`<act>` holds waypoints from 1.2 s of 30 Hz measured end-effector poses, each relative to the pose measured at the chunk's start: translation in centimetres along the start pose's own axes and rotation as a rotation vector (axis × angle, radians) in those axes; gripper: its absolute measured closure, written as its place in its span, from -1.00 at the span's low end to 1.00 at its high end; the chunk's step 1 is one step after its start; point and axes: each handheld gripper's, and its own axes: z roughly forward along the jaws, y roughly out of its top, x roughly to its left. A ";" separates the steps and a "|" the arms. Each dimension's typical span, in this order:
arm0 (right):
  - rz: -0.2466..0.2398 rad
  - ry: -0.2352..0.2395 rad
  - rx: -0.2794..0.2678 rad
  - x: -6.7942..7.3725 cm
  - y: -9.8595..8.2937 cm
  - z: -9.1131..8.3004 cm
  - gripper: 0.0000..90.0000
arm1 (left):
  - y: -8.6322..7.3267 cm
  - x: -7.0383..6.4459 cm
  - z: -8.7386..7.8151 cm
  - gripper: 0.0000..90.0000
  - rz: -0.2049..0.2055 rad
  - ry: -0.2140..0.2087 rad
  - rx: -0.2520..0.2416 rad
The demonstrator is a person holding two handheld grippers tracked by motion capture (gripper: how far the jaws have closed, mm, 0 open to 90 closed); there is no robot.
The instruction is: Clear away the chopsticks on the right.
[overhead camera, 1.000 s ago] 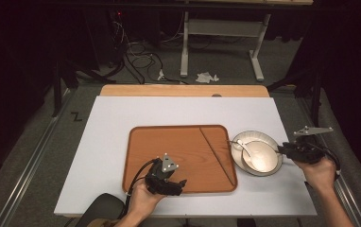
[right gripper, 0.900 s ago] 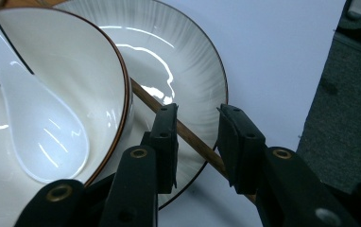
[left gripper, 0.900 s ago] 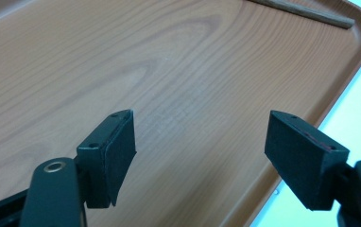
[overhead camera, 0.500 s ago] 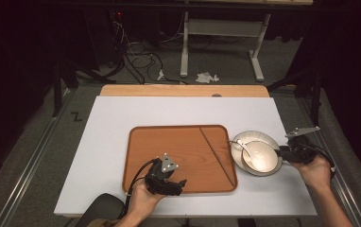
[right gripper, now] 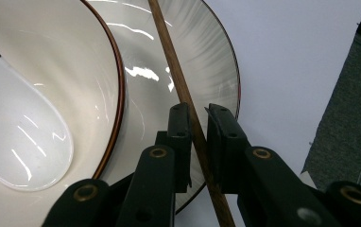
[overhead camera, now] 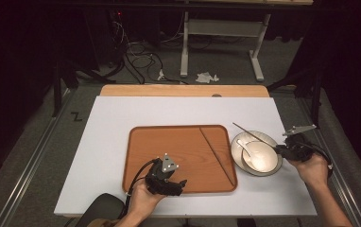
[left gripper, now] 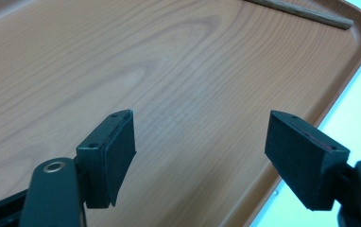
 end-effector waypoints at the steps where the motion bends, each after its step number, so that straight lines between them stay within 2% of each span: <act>1: 0.004 -0.002 -0.002 0.1 0.0 0.0 0.80 | 0.0 0.0 0.0 -0.44 0.000 0.000 0.000; 13: -0.010 0.007 -0.011 0.4 0.1 0.2 0.89 | 0.0 0.0 0.0 -0.44 0.002 -0.001 0.002; 25: 0.006 0.010 -0.034 0.5 0.1 0.1 0.90 | 0.0 0.0 0.0 -0.44 0.000 -0.003 0.003; 29: 0.016 0.011 -0.078 0.6 0.2 -0.8 0.90 | 0.0 0.0 0.0 -0.44 0.001 -0.002 0.001; 36: 0.015 0.002 -0.151 1.4 0.9 -3.5 0.90 | 0.0 0.0 0.0 -0.44 0.000 -0.002 0.001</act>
